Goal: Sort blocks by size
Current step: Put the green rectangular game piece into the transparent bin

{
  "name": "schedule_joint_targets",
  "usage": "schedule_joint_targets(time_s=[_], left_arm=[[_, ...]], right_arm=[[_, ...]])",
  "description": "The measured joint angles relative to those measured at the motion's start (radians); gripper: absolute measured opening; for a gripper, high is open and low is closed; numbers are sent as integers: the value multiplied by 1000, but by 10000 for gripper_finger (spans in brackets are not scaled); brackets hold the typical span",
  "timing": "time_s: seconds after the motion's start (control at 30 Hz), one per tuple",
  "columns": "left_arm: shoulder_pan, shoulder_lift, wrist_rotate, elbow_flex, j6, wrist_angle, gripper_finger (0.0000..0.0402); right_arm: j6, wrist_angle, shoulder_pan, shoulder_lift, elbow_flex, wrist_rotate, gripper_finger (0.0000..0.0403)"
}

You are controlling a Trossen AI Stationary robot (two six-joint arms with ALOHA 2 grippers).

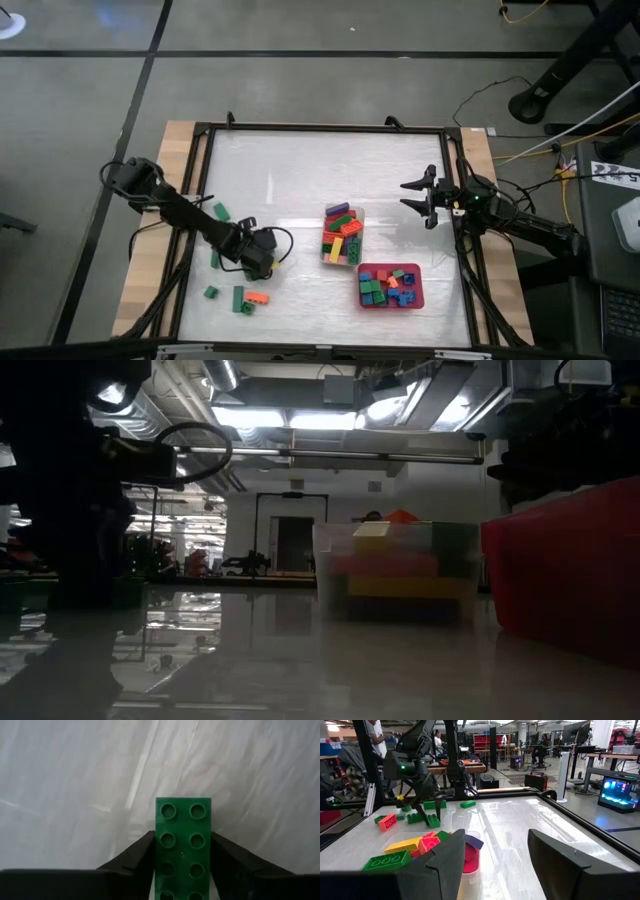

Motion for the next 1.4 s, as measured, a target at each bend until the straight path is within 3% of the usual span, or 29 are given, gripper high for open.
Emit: schedule_joint_targets(time_s=[0.1, 0.23, 0.4, 0.73, 0.9, 1.4], left_arm=[[11, -14, 4, -3, 0, 23, 121], [44, -46, -6, -3, 4, 108, 121], [102, -67, -6, -2, 98, 334, 121], [212, -54, 2, -2, 434, 823, 121], [233, 17, 76, 1, 496, 986, 121], [215, 219, 167, 155, 665, 1003, 135]], right_arm=[[0, 0, 0, 0, 0, 0, 214], [0, 0, 0, 0, 0, 0, 214], [0, 0, 0, 0, 0, 0, 214], [0, 0, 0, 0, 0, 0, 214], [0, 0, 0, 0, 0, 1, 214], [0, 1, 0, 0, 0, 2, 214]])
